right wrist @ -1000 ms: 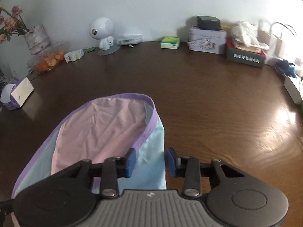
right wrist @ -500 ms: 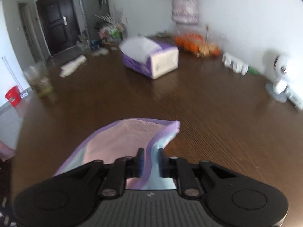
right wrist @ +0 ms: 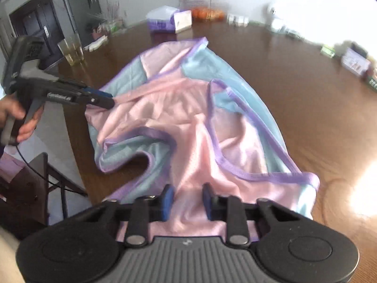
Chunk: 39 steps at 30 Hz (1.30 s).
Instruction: Fold clothes
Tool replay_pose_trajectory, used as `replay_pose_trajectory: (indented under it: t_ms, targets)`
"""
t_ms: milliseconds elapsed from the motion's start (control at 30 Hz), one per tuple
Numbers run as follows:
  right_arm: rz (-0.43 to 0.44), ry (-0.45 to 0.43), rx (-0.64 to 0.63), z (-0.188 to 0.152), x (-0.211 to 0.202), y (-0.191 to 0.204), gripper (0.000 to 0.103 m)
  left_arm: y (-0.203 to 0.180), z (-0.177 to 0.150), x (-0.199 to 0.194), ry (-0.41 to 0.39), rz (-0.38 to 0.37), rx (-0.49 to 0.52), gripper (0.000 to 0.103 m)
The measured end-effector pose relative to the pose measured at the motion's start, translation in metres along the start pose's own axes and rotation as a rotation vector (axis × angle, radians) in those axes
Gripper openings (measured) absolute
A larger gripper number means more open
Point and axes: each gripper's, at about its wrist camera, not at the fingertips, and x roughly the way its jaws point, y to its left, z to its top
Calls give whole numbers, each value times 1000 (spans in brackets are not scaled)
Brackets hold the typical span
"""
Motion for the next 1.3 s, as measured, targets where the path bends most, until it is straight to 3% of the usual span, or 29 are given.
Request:
replay_pose_trajectory:
  t_ms: [100,233,300,333,367,433,500,533,700,733,767,800,867,1000,1067,1100,1133,1167,1233,1300]
  targets:
    - [-50,28,-50,-10,-16,-20,17,-16,4,7,18,-43,29,9]
    - [-236,86,-21,-16,-31,-66,23,-28,8,18,35,-101,44,12]
    - [-291,73,-11,-9,-43,-70,23,-21,23,19,5,-99,11,28]
    - [-298,44,-13,-5,-52,-69,23,-17,32,20,-14,-95,-9,47]
    - [-258,-19,3,3,-61,-65,26,-12,41,21,-33,-90,-29,52]
    - [-133,-138,87,23,-62,-64,39,2,71,41,-37,-73,-59,52]
    - [-23,-195,197,44,-41,-70,41,17,97,69,-13,-44,-101,51]
    - [7,-195,238,54,-24,-72,40,23,108,80,0,-35,-127,45]
    - [14,-166,367,79,36,-76,36,26,140,116,43,-48,-151,42]
    - [11,-163,386,80,42,-77,36,27,143,123,65,-46,-159,35]
    - [7,-161,404,81,47,-78,35,28,145,130,82,-45,-167,19]
    - [10,-157,417,78,54,-76,24,29,146,134,84,-52,-174,10]
    - [35,-174,414,73,62,-76,2,33,145,138,71,-77,-191,2]
    - [40,-310,435,65,52,-81,1,40,151,135,-38,-105,-244,0]
    - [26,-356,458,66,45,-86,1,43,155,130,-40,-96,-271,1]
    - [14,-372,470,66,41,-88,1,42,154,127,-19,-100,-269,3]
    - [10,-389,471,66,38,-90,1,40,151,122,14,-111,-257,14]
    - [12,-395,474,65,36,-92,1,36,145,118,45,-116,-240,40]
    - [21,-400,485,63,34,-94,1,22,127,114,88,-80,-193,62]
    - [39,-404,482,61,31,-94,1,6,112,113,94,-17,-119,57]
